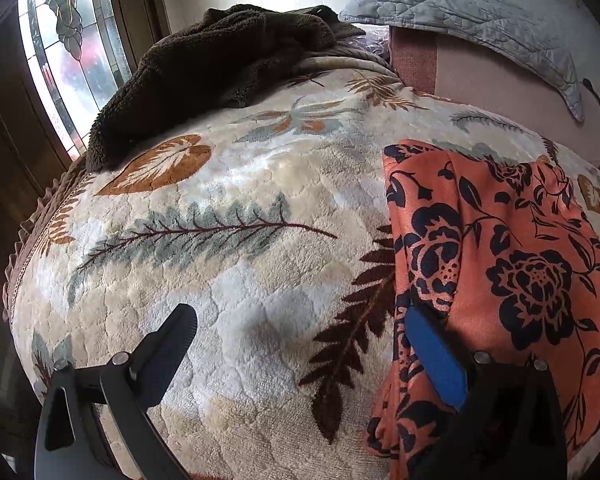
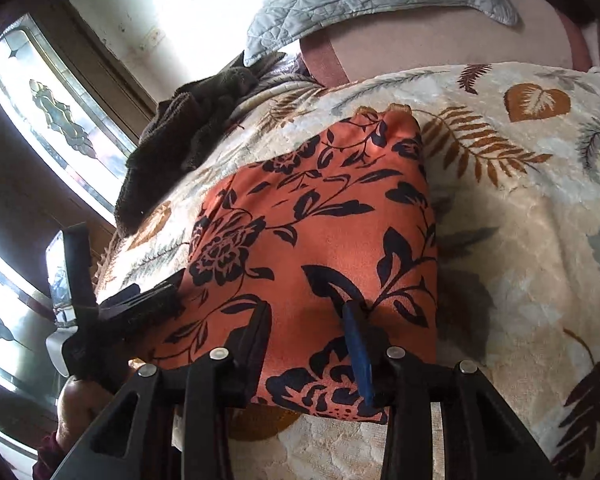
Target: Fold small clothes
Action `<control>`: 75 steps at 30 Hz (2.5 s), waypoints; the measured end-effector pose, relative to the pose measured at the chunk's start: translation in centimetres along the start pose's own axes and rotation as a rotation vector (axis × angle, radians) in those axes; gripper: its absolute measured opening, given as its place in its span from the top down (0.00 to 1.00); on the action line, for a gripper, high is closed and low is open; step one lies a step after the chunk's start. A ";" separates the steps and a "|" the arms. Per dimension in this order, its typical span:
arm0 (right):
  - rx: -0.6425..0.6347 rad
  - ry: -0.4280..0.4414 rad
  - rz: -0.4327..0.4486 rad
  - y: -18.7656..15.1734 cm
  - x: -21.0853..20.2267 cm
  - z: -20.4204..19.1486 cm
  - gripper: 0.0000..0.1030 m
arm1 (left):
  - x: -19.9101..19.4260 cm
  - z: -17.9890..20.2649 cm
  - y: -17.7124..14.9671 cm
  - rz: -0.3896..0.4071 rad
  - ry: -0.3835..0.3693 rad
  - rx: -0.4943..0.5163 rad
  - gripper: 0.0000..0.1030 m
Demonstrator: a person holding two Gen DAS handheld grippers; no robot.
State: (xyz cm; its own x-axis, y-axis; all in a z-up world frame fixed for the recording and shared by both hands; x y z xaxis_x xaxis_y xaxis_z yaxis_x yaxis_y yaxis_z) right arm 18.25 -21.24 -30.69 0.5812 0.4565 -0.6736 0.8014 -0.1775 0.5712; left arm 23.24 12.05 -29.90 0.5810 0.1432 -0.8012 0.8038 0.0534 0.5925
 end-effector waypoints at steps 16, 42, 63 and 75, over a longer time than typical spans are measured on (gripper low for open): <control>-0.043 0.024 -0.020 -1.4 -0.5 -1.1 0.50 | -3.8 1.3 -3.6 0.004 -0.004 0.098 0.00; 0.075 0.071 0.041 -0.5 -2.6 1.6 0.50 | -7.0 1.1 -3.8 0.110 -0.013 0.100 0.00; 0.136 0.174 -0.003 0.1 -2.2 2.9 0.45 | -6.8 0.8 -3.1 0.122 -0.039 0.084 0.00; 0.306 0.223 0.069 2.8 -4.0 8.4 0.44 | -2.9 -2.2 -0.7 -0.083 -0.509 -0.242 0.00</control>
State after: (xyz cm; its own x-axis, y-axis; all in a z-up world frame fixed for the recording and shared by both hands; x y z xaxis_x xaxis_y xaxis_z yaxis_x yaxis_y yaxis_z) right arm 19.34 -30.92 -30.37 0.6175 0.6066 -0.5007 0.7859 -0.4511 0.4229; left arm 20.67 13.80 -27.79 0.5534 -0.3624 -0.7499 0.8322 0.2780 0.4798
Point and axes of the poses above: each gripper's, at about its wrist camera, not at the fingertips, and x roughly the way its jaws point, z to its right, y to its top, the point moved 3 cm from there along x, roughly the way its jaws point, and after that the axes turned 2 degrees about -z, right-handed, at the moved point
